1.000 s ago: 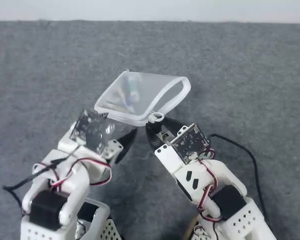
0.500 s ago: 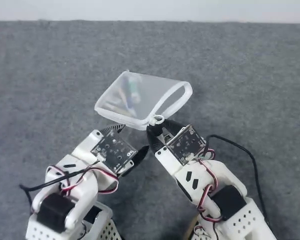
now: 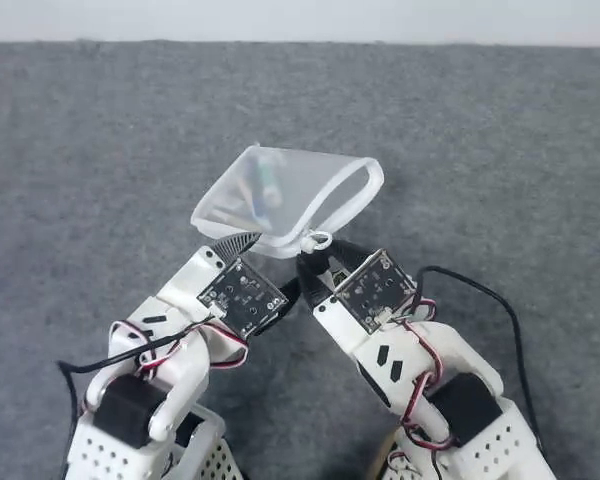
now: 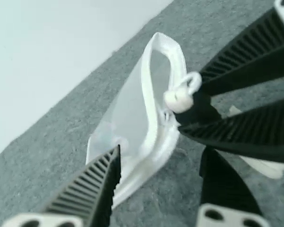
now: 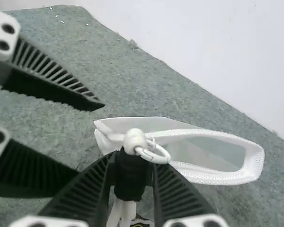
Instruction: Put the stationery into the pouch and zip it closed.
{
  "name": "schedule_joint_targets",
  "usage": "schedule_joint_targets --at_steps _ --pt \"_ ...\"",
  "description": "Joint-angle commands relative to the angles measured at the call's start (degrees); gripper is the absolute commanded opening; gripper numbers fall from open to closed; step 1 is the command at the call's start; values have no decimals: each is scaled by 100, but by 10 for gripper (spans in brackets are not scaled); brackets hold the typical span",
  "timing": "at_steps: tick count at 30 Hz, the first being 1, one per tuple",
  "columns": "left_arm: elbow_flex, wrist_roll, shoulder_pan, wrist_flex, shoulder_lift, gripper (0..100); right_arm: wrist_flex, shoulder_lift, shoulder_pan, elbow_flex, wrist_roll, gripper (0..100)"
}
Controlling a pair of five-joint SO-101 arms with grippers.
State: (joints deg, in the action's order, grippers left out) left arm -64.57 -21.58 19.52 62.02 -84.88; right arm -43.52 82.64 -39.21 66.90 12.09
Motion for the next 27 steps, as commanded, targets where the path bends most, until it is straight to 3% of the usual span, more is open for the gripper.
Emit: schedule_joint_targets --at_steps 1,13,20,27 --pt "-163 -44 35 -527 -53 254 -13 242 40 -484 79 6" --pt "-901 316 343 -1679 -53 250 -66 242 -110 -484 70 6" --pt "-1604 299 510 -2857 -88 152 -207 242 -391 -484 88 6" --pt "-1622 299 501 -2936 -97 6 -57 242 -136 -484 35 6"
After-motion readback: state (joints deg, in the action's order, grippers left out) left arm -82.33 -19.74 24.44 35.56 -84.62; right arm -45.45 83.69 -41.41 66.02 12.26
